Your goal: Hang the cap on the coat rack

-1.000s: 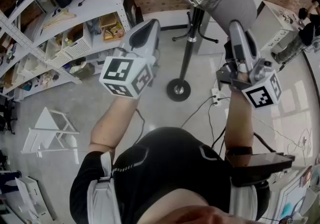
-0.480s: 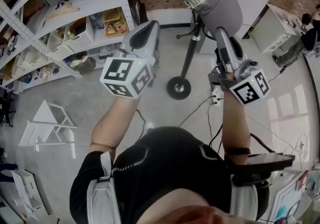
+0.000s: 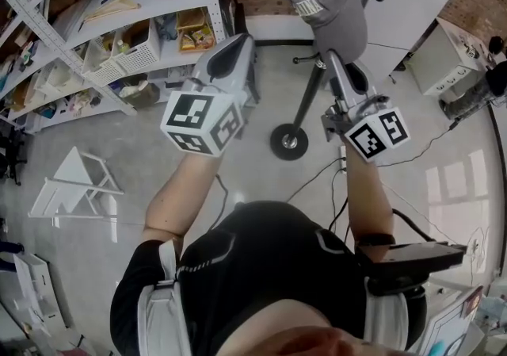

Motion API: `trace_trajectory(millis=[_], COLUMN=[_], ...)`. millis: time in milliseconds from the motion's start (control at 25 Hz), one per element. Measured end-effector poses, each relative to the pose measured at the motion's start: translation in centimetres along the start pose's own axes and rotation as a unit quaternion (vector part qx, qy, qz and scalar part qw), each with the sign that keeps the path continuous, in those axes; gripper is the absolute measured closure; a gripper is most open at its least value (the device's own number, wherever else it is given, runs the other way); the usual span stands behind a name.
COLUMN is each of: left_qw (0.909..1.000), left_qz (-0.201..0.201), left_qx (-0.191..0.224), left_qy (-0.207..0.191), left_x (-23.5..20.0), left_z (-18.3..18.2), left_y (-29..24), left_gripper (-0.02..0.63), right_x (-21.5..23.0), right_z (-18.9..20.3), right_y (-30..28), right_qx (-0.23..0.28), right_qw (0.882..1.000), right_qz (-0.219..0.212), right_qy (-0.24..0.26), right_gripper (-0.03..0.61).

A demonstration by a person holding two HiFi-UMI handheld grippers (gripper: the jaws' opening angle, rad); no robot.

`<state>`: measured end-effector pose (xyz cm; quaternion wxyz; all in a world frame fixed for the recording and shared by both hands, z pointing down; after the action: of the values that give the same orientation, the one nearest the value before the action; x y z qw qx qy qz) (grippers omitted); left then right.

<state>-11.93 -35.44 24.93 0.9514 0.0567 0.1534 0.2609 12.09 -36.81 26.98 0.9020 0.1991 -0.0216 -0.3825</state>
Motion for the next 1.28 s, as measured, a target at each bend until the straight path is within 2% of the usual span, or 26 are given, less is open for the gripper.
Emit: trace_trajectory(millis=[520,1080,1120,1200,1280], left_qw=[0.9991,0.9979,0.9979,0.9979,0.9981], left_qz=[-0.038,-0.06,-0.061,-0.061,-0.059], left_qx=[0.016,0.011,0.01,0.008,0.005], left_qy=[-0.013,-0.02,-0.02,-0.019,-0.019], left_x=[-3.2,-3.2,-3.1,-3.0,-3.1], left_z=[-1.6,-1.4,-1.3,-1.1,-1.0], left_y=[2.0,3.0,3.0,3.1,3.2], left_gripper=[0.614,0.614,0.614,0.614,0.614], right_x=[-0.8,-0.6,-0.7,-1.0,-1.3], right_z=[4.8,6.8,6.9,7.3,7.6], right_y=[-5.0,-6.6,-6.6,-6.5,-6.4], right_qx=[-0.03,-0.06,-0.062,-0.066,-0.071], right_qw=[0.999,0.997,0.996,0.996,0.995], right_qz=[-0.031,-0.055,-0.058,-0.066,-0.068], right_qy=[-0.013,0.009,0.01,0.014,0.018], right_gripper=[0.549,0.545,0.541,0.482,0.474])
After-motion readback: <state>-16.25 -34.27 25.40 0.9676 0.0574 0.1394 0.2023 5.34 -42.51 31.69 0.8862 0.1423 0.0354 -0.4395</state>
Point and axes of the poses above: the fingertips, and each gripper's own axes: y backward along the fingers, x to its right, z out of its underside, the point moved 8 cm from there along y, backward along the fingers, and after that the axes turned 12 degrees about y, right-handed, at the moved point
